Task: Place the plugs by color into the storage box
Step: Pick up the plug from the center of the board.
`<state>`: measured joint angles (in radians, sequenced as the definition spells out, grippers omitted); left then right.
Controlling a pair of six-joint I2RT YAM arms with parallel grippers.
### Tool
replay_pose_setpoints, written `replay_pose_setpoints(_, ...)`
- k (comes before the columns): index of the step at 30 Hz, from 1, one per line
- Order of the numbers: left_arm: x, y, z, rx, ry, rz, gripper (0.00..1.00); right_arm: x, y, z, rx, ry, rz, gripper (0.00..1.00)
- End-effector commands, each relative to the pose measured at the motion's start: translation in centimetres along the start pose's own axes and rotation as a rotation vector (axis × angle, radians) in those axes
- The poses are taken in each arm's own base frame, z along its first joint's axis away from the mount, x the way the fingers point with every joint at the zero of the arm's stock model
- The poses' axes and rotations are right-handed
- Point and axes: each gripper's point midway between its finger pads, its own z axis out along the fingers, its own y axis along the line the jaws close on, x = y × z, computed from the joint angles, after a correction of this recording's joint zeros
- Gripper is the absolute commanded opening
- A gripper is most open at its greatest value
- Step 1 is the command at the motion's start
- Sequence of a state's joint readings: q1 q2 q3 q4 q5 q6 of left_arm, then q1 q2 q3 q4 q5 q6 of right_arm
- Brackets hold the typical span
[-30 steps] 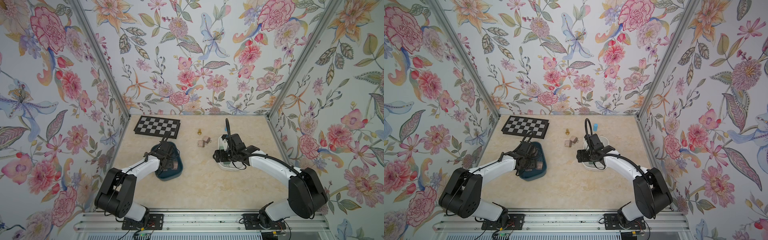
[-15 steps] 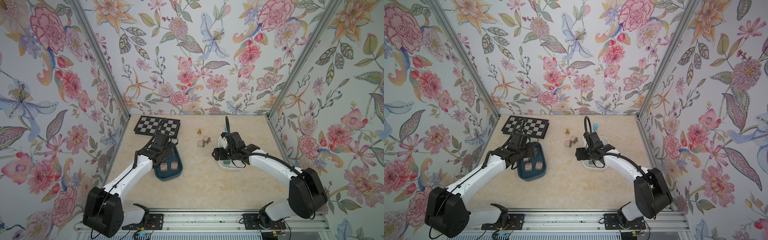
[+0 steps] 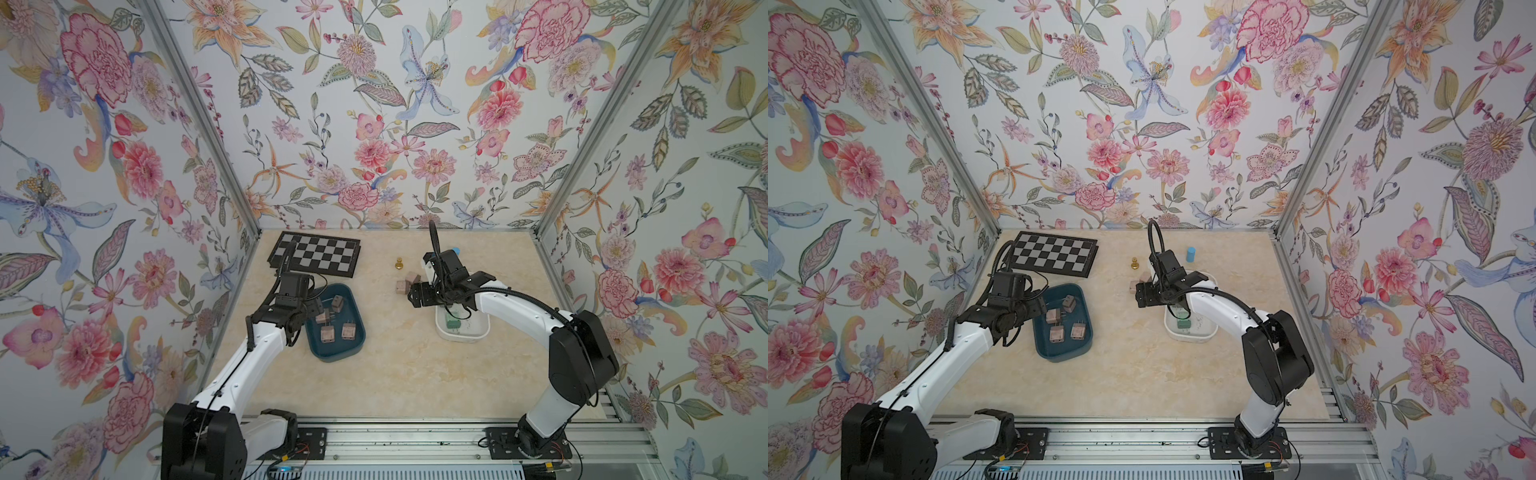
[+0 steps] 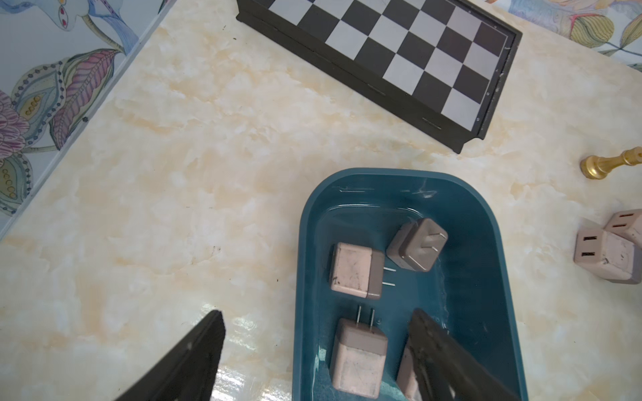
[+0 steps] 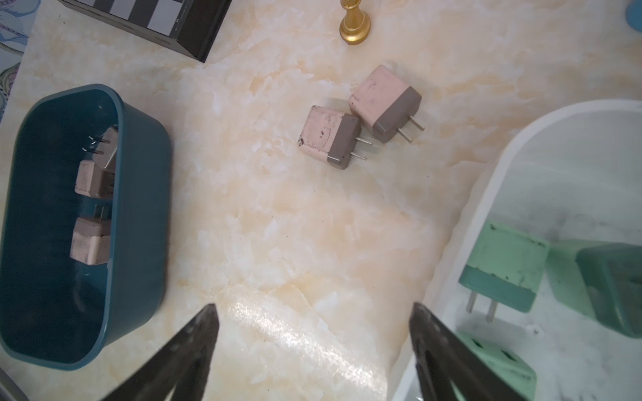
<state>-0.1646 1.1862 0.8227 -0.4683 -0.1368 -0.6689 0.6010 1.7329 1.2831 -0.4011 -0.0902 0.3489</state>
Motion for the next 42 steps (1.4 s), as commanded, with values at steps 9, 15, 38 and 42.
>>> replay_pose_setpoints(9, 2.9, 0.0, 2.0, 0.080, 0.045, -0.019, 0.85, -1.5, 0.9, 4.7, 0.015, 0.052, 0.002, 0.87)
replay_pose_setpoints(15, 3.6, 0.3, 2.5, 0.082, 0.063, -0.001, 0.85, -2.2, 1.0, 6.9, 0.027, 0.060, -0.007, 0.87)
replay_pose_setpoints(38, 5.5, 0.5, 3.8, 0.099, 0.101, -0.001, 0.84, -2.5, 2.2, 12.2, -0.003, 0.111, -0.087, 0.87)
replay_pose_setpoints(42, 5.9, 0.6, 4.0, 0.100, 0.105, -0.012, 0.84, -1.0, 5.0, 12.1, -0.050, 0.135, -0.108, 0.87)
